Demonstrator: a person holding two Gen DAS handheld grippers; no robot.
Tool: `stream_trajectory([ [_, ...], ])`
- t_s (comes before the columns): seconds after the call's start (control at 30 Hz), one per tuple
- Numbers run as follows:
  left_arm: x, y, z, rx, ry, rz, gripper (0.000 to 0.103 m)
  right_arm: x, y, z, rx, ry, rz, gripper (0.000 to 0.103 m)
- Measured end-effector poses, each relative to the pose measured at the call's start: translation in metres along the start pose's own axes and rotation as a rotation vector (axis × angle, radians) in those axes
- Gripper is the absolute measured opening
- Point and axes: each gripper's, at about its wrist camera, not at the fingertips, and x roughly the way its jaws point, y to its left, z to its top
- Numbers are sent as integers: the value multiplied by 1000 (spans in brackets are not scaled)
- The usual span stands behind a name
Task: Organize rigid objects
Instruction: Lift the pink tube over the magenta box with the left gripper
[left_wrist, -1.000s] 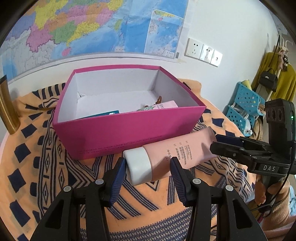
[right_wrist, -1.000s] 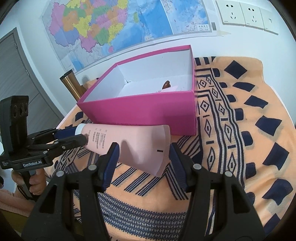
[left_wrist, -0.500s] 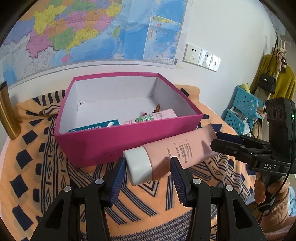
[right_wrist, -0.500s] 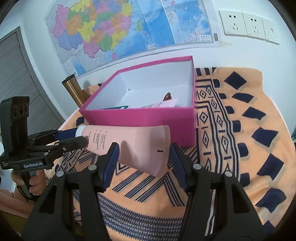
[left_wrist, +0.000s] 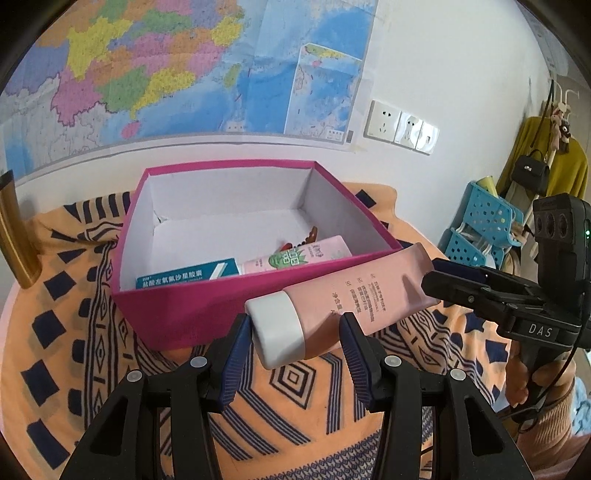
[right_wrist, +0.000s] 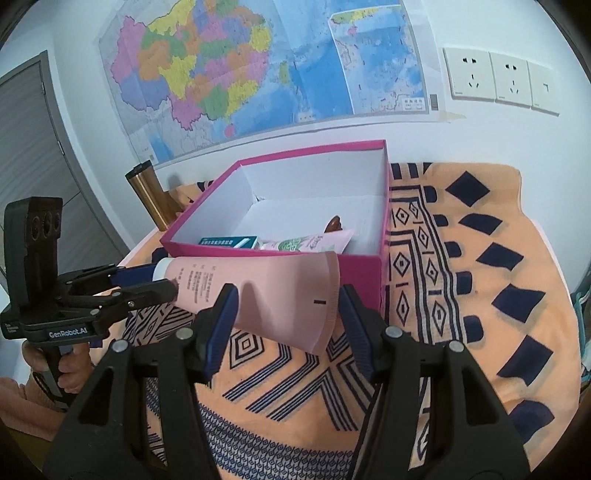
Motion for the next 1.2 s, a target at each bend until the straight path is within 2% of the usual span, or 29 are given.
stream_trajectory([
  [1.2, 13, 2, 35, 20, -37, 26, 49, 4, -10, 35, -12, -59, -19, 59],
])
